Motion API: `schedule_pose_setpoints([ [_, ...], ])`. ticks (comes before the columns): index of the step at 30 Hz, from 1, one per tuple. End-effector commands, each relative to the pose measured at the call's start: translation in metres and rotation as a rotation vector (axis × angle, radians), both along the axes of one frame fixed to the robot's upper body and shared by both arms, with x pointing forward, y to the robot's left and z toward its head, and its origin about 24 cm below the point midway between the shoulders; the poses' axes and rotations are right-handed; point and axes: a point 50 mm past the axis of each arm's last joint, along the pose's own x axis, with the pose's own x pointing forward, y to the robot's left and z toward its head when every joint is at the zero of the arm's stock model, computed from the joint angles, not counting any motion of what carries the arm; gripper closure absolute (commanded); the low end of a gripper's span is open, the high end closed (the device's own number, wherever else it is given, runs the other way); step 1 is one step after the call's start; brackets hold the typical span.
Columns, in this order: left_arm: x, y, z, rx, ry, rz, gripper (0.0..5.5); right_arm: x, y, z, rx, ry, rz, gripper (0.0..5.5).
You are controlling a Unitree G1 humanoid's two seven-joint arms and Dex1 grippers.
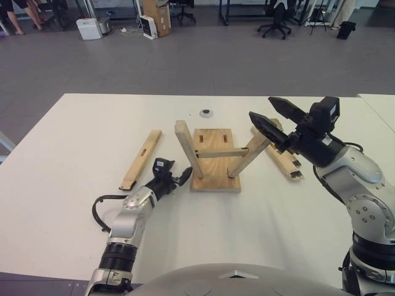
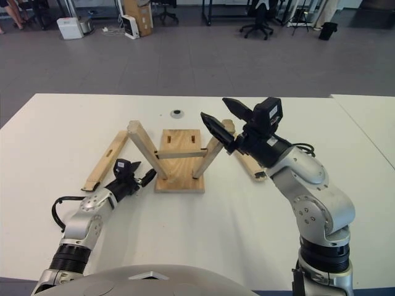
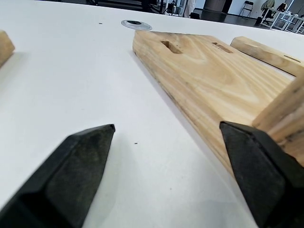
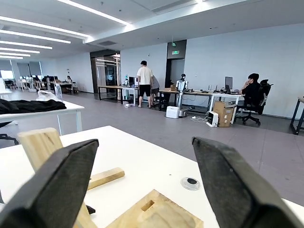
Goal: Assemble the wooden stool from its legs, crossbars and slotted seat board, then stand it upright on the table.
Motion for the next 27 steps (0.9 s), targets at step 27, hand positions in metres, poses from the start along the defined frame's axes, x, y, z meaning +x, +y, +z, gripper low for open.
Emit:
schedule_pose_setpoints([
  [27, -0.009, 0.0, -0.015, 0.017, 0.042, 0.019, 1.43, 0.032, 0.047, 0.007, -0.513, -0.482, -0.272, 1.84],
])
